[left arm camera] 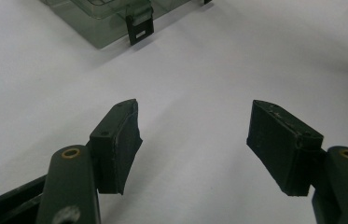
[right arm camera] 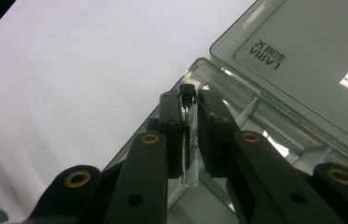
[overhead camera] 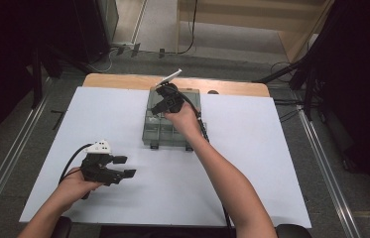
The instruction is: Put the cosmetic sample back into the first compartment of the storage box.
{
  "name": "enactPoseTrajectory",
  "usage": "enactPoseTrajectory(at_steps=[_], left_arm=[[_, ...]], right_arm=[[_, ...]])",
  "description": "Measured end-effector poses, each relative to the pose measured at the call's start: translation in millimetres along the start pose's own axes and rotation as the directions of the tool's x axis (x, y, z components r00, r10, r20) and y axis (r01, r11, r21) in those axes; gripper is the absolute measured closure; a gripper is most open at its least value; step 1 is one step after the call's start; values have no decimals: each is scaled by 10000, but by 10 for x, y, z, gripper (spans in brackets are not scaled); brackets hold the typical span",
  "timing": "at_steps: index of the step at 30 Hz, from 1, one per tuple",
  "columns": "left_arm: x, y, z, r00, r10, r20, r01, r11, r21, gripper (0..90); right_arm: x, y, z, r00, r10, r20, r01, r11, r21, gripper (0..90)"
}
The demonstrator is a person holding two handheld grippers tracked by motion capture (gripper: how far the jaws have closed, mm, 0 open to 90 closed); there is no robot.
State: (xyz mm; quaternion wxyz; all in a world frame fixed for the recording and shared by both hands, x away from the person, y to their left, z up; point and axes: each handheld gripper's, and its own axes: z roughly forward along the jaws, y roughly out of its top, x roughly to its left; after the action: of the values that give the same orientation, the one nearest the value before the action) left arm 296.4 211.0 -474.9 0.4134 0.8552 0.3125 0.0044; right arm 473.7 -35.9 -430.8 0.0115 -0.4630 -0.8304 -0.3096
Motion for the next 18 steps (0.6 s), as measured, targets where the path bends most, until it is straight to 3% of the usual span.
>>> enactPoseTrajectory(at_steps=[18], left_arm=[[5, -1, -8, 10000, -12, 44, 12, 10000, -64, 337]], right_arm=[[-9, 15, 247, 9996, 196, 181, -196, 9998, 23, 824]])
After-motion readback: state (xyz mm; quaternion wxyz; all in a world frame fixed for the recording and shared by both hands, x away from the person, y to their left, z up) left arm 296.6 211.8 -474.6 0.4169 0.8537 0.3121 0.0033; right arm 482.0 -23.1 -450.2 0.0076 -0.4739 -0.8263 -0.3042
